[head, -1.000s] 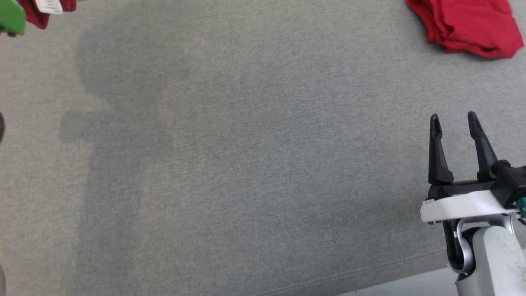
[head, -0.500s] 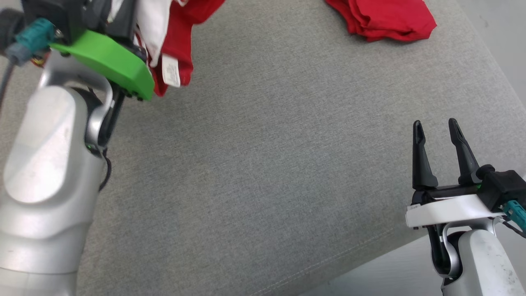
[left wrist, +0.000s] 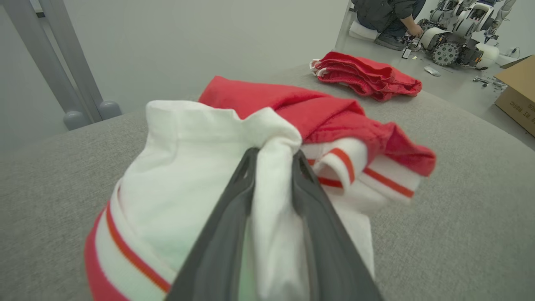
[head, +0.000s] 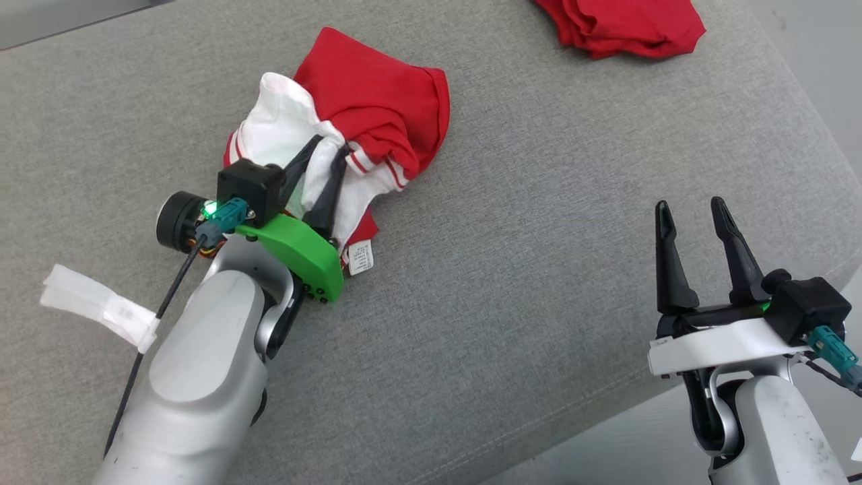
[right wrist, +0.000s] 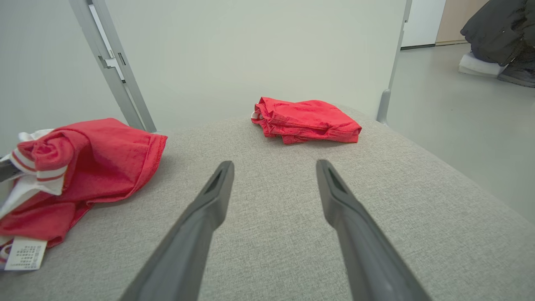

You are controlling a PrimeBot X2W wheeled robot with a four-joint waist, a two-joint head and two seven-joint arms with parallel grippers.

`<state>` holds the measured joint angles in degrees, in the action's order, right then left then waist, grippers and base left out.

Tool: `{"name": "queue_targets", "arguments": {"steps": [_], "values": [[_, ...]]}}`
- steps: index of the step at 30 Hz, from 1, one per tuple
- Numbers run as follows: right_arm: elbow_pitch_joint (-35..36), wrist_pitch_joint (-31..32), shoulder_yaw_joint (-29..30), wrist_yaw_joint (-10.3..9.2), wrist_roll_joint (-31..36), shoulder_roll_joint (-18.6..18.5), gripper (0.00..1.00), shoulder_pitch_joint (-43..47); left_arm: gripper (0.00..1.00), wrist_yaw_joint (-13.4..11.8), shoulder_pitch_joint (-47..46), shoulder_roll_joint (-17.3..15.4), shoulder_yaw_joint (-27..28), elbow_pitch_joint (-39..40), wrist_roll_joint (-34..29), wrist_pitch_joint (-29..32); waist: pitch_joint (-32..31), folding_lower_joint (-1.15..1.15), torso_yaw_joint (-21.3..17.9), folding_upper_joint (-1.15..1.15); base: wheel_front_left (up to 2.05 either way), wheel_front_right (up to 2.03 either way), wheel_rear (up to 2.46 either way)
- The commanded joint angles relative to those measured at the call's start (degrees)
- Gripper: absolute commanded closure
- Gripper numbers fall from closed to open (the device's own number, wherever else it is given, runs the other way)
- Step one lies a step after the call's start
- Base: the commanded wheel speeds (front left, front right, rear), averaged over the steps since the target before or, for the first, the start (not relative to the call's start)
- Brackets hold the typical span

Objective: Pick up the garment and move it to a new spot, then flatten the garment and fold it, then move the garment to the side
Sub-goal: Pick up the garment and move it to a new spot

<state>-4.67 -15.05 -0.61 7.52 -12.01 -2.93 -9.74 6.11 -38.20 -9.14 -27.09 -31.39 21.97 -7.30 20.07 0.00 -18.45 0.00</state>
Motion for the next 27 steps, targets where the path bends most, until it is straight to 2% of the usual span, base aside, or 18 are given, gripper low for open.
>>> {"name": "queue_targets", "arguments": {"steps": [1,5,11,27], "values": [[-0.1,-0.2,-0.1,-0.06,0.0,0.0,0.0,-0.4,0.0,0.3,0.1,-0.3,-0.1,-1.0,-0.3,-1.0,-0.6,0.0,0.6,0.0,0.0,0.0,0.0],[0.0,-0.2,0.0,-0.05,0.8,0.0,0.0,0.4,0.0,0.2,-1.7,0.1,0.4,-1.9,-0.1,-4.5,-2.4,0.0,2.3,0.0,0.0,0.0,0.0],[0.4,-0.2,0.3,-0.05,1.9,0.0,0.0,1.5,0.0,-0.9,-0.8,-1.3,2.5,-0.7,0.4,-7.0,-5.3,0.0,5.7,0.0,0.0,0.0,0.0],[1.2,-0.2,-0.4,-0.06,5.1,-0.8,0.0,3.4,0.0,-6.1,15.3,-7.2,12.5,10.5,2.2,-7.9,-11.1,0.0,15.7,0.0,0.0,0.0,0.0]]}}
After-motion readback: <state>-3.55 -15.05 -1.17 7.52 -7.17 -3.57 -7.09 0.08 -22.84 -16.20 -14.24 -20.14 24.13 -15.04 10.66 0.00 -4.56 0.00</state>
